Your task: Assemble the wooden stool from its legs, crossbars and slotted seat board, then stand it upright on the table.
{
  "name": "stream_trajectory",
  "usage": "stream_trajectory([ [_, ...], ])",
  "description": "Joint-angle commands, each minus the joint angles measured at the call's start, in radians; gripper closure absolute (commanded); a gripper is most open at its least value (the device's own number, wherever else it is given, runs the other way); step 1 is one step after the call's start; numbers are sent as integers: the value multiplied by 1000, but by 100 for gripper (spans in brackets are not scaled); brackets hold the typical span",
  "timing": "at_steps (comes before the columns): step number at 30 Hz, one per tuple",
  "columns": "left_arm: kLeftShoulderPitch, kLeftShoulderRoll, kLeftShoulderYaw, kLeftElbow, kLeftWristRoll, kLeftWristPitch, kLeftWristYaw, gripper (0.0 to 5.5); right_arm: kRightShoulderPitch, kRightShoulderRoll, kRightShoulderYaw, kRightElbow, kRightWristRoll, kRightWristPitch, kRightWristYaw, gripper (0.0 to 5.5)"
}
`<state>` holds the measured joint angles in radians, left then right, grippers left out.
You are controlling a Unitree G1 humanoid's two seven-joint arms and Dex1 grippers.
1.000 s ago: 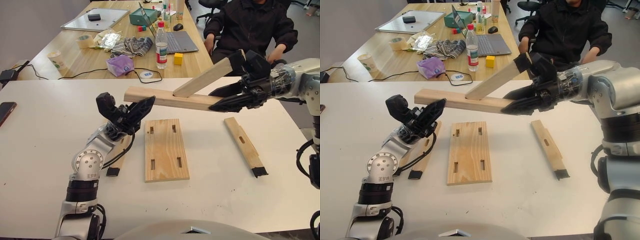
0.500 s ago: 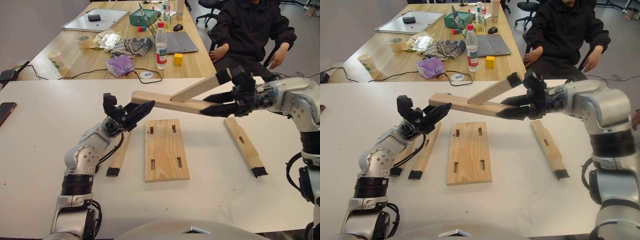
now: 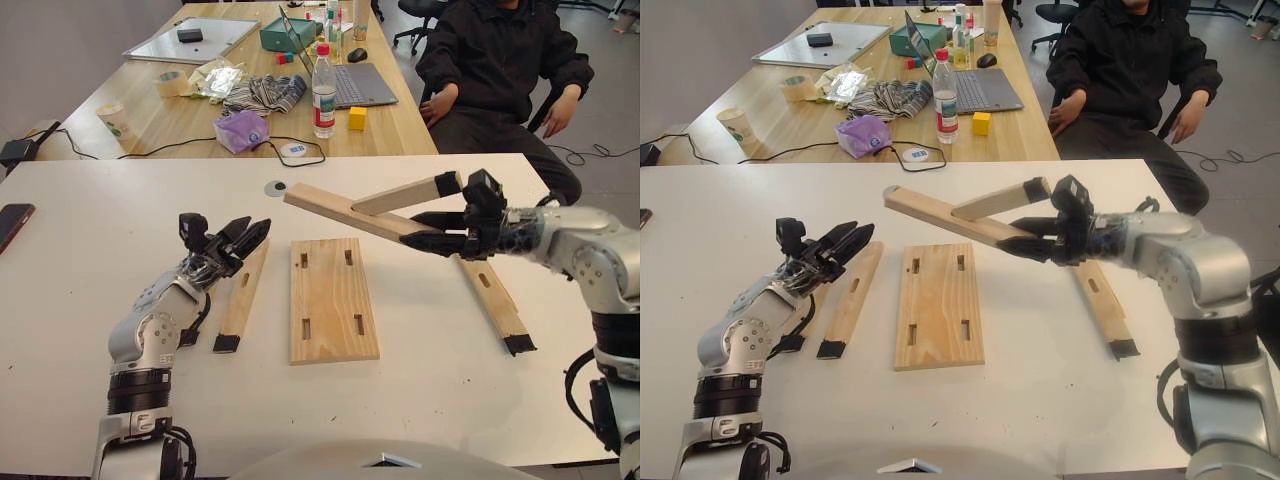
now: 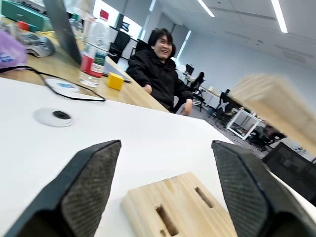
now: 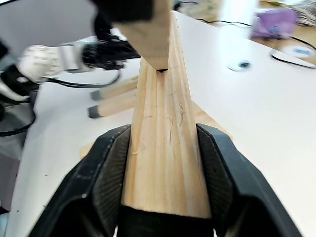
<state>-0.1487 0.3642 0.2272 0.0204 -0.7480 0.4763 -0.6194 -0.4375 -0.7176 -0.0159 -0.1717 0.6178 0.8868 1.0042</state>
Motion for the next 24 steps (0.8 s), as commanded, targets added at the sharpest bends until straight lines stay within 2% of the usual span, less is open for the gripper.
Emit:
stream_trajectory([
  [1, 23, 6, 37, -67, -5, 25, 42, 214, 172, 63, -15, -30, -81, -98, -146, 348],
  [7, 18, -9, 41, -103, -6, 50, 66, 214, 378, 121, -10, -4, -197, -223, -290, 348],
  [13, 4, -29, 34, -100, -2, 53, 69, 214, 490, 214, -27, 118, -322, -369, -478, 348],
  [18, 7, -47, 43, -104, -3, 45, 85, 214, 553, 206, 17, 100, -353, -378, -480, 348],
  [19, 18, -56, 43, -110, -1, 40, 92, 214, 553, 195, 19, 93, -346, -365, -467, 319],
  [24, 33, -92, 43, -126, 0, 29, 111, 214, 545, 178, -32, 43, -274, -239, -445, 249],
])
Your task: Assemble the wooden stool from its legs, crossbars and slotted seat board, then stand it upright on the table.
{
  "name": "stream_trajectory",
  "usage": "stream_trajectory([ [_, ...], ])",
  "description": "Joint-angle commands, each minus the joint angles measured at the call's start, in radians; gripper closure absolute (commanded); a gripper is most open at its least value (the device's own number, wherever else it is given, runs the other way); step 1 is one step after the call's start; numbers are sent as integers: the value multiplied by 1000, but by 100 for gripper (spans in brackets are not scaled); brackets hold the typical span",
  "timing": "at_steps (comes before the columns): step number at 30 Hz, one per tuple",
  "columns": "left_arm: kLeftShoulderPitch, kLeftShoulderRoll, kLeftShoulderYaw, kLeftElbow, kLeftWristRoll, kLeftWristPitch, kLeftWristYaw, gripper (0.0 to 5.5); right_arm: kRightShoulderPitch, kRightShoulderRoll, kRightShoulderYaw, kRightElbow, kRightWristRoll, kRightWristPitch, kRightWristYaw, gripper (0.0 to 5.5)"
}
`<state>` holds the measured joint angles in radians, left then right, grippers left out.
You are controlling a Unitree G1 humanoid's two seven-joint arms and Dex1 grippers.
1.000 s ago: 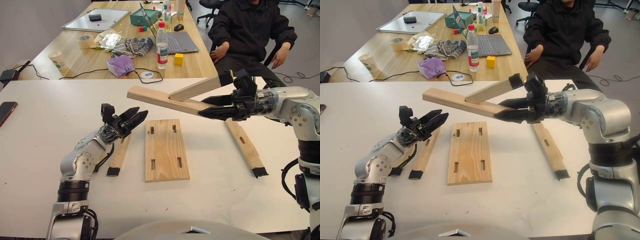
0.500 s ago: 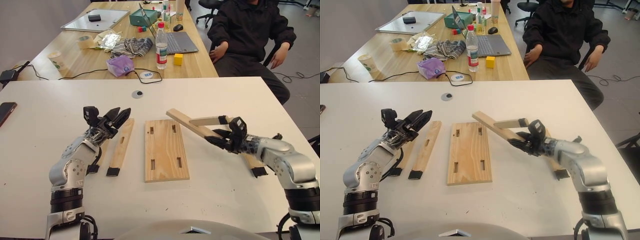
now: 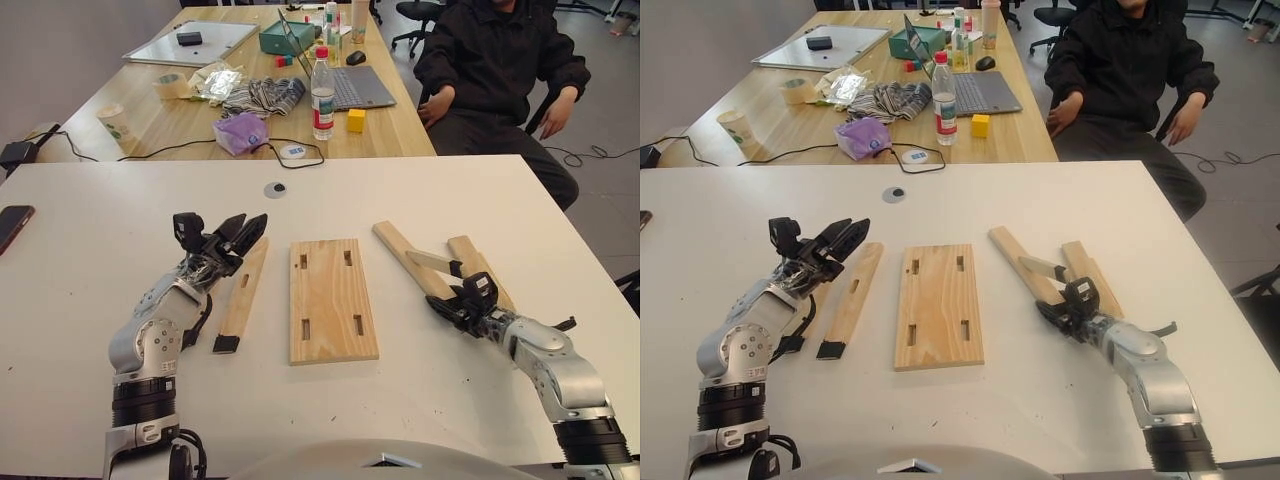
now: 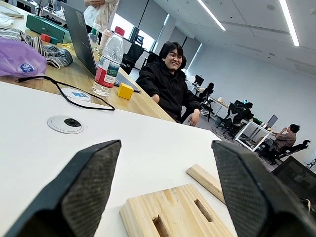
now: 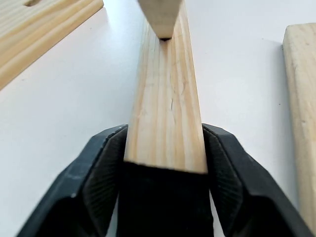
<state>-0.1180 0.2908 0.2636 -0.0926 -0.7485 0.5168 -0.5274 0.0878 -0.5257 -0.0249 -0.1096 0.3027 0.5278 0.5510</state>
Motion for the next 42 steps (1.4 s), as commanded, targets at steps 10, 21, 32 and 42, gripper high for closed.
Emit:
stream_trajectory([
  [10, 47, -79, 11, -35, 5, -52, 35, 214, 223, -95, -152, -261, 98, 139, 97, 233],
  [21, 91, -164, 13, -50, 15, -134, 74, 214, -688, -227, -123, 127, 132, 264, 195, 233],
  [32, -61, -217, -25, -11, 114, -214, 186, 214, -1302, -134, 641, 714, -153, 442, 739, 233],
  [42, -59, -237, -80, -100, 165, -241, 244, 214, -1395, -11, 755, 1089, -413, 268, 915, 233],
])
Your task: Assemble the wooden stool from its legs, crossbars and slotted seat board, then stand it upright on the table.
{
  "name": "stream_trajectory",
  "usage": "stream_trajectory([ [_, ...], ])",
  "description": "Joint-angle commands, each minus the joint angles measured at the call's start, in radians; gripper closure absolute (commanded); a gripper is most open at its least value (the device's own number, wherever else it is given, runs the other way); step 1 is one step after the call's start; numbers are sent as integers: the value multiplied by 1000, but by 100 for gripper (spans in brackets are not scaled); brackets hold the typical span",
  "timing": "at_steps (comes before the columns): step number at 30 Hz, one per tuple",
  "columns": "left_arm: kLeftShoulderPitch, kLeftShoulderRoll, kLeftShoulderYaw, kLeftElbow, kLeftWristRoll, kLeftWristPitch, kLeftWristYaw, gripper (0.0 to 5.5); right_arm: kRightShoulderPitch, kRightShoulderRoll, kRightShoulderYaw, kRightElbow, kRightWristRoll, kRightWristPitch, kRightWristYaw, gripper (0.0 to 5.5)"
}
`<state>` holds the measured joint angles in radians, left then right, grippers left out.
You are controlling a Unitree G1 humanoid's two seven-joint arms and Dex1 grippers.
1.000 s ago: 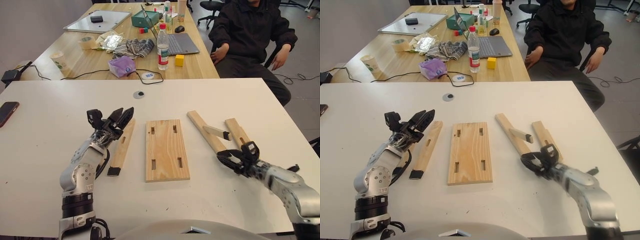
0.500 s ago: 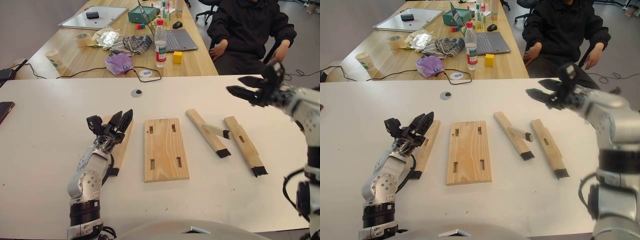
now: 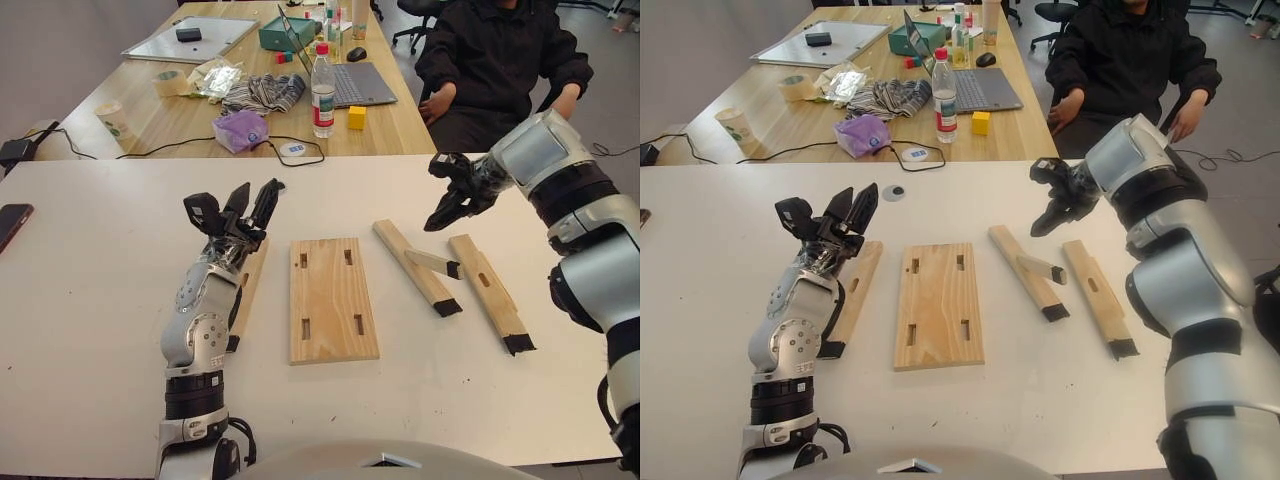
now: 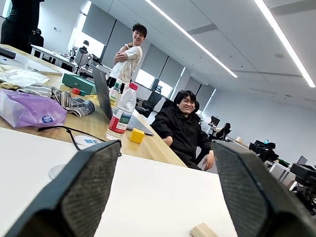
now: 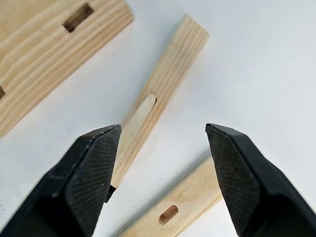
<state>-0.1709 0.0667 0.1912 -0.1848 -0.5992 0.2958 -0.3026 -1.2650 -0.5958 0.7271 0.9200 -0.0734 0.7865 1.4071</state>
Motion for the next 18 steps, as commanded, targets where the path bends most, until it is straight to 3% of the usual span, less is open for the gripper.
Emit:
stream_trajectory([
  [1, -4, -17, -12, -6, 22, -25, 22, 214, -48, 75, -2, 77, -47, 10, 69, 233],
  [18, 29, -79, -57, -22, 64, -87, 61, 214, -3, 187, -60, 252, -199, -69, 45, 233],
])
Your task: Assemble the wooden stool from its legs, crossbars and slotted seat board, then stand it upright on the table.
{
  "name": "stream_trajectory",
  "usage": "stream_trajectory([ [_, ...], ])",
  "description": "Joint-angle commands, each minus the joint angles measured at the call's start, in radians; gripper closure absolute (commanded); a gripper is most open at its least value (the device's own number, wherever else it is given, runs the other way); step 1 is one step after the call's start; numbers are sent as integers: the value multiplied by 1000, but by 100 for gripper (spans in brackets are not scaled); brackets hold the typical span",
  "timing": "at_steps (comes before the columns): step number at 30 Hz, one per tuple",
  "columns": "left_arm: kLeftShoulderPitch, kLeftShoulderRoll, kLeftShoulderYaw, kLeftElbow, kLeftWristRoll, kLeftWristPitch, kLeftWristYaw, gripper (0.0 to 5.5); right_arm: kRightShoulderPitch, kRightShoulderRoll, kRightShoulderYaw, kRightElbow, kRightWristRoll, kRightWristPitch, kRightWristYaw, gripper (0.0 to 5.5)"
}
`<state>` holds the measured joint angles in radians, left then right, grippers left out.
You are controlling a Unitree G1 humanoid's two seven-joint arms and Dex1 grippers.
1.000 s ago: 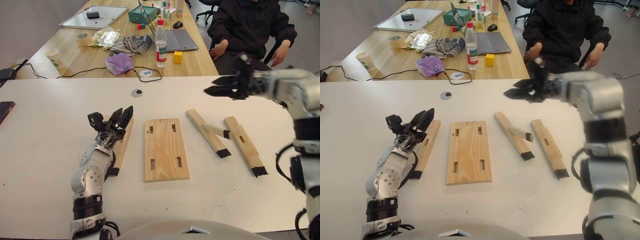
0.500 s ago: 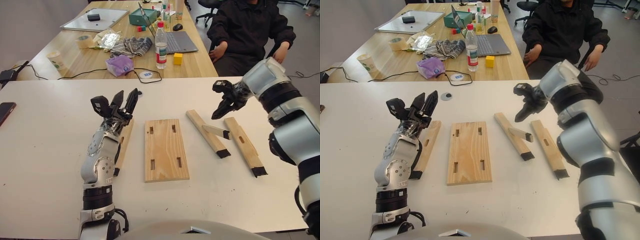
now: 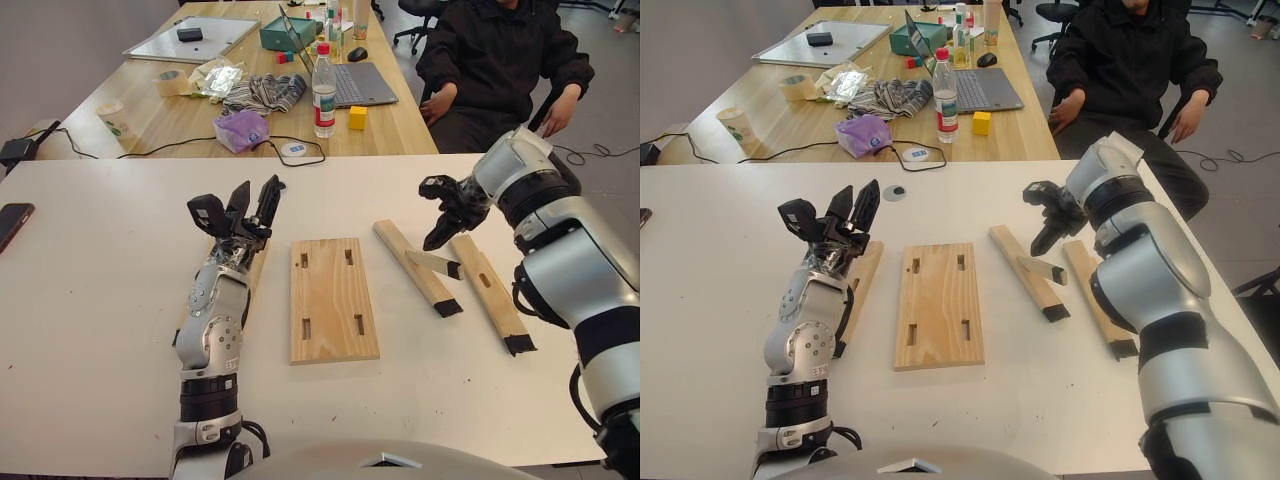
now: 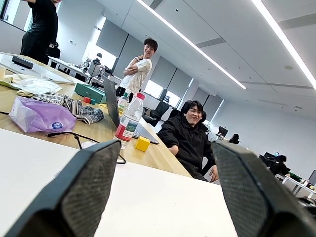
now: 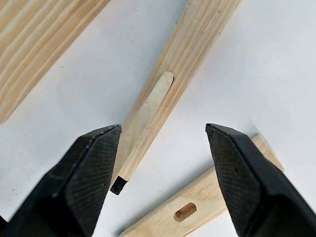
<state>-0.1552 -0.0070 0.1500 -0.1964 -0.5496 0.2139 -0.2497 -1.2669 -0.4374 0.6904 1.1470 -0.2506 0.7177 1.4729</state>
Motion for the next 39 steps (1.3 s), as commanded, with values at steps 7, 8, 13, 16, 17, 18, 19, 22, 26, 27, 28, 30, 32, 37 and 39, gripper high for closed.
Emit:
stream_trajectory([
  [7, 27, -10, -28, -22, 22, -8, 18, 214, 21, 44, -45, 62, -63, -20, -39, 233],
  [8, 28, -12, -28, -23, 23, -8, 19, 214, 29, 44, -46, 65, -67, -24, -41, 251],
  [13, 31, -19, -35, -23, 27, -12, 21, 214, 52, 59, -66, 74, -83, -25, -57, 331],
  [16, 37, -23, -37, -24, 29, -13, 25, 214, 59, 67, -75, 76, -87, -25, -63, 378],
  [17, 39, -24, -36, -24, 30, -14, 25, 214, 63, 69, -76, 78, -89, -25, -64, 394],
  [18, 40, -25, -36, -24, 31, -15, 26, 214, 66, 69, -76, 77, -91, -25, -62, 407],
  [19, 41, -25, -34, -22, 32, -15, 27, 214, 69, 70, -75, 77, -92, -24, -58, 421],
  [22, 42, -28, -30, -19, 34, -17, 30, 214, 78, 76, -79, 78, -91, -13, -52, 472],
  [26, 41, -28, -31, -14, 40, -19, 35, 214, 96, 79, -89, 80, -90, -8, -67, 510],
  [27, 42, -27, -31, -15, 42, -19, 36, 214, 100, 77, -92, 79, -90, -9, -71, 510],
  [28, 42, -26, -30, -16, 43, -19, 37, 214, 105, 73, -99, 77, -88, -13, -83, 510],
  [30, 40, -23, -29, -11, 46, -18, 33, 214, 112, 61, -124, 69, -77, -16, -108, 510],
  [32, 39, -13, -28, -14, 46, -12, 29, 214, 74, 39, -202, 56, -25, 17, -128, 510],
  [37, 54, 25, -1, -32, 30, 11, 18, 214, -54, -52, -459, -23, 134, 115, -228, 510],
  [39, 43, 51, 13, -30, 24, 27, 14, 214, -33, -91, -571, -110, 203, 141, -303, 510],
])
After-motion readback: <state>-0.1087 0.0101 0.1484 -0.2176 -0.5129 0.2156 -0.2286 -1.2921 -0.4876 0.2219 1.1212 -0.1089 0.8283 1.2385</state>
